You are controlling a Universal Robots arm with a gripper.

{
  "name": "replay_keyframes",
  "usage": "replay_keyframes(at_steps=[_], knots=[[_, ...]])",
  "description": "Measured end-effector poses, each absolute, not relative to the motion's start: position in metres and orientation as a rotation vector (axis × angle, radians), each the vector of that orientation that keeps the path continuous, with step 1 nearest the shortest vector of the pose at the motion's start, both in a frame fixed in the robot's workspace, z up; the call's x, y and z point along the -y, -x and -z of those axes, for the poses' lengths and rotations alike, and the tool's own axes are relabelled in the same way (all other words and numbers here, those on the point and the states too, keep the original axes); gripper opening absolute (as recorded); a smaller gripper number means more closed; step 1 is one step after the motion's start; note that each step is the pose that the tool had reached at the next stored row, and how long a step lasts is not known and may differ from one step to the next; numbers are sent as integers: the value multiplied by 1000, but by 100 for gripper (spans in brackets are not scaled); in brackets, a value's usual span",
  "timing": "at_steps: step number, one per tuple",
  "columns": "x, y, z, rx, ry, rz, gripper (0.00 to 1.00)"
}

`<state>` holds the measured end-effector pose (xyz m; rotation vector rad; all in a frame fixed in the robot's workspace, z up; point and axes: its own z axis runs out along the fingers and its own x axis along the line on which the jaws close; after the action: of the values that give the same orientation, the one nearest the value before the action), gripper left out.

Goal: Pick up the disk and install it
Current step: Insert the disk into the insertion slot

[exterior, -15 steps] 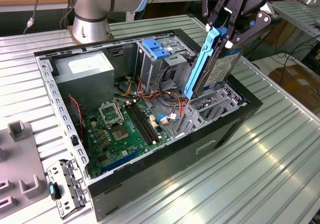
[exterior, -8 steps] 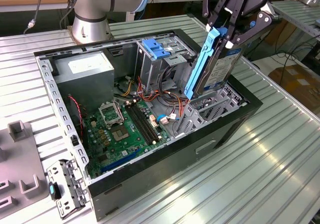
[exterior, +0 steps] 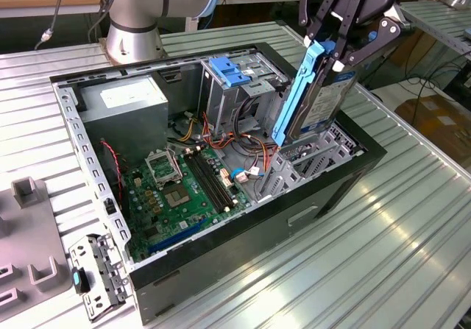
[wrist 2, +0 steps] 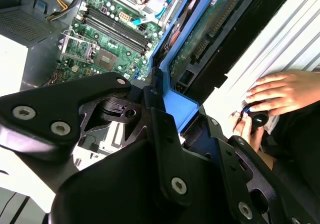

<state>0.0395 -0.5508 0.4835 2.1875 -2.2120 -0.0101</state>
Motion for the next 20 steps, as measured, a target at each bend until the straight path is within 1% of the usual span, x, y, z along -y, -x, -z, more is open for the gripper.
replay_keyframes(at_steps=[9, 14, 20], knots=[[551, -57, -465, 2211, -2187, 9, 37], [551, -62, -458, 2198, -2172, -23, 37], [548, -63, -454, 2197, -2172, -24, 37]])
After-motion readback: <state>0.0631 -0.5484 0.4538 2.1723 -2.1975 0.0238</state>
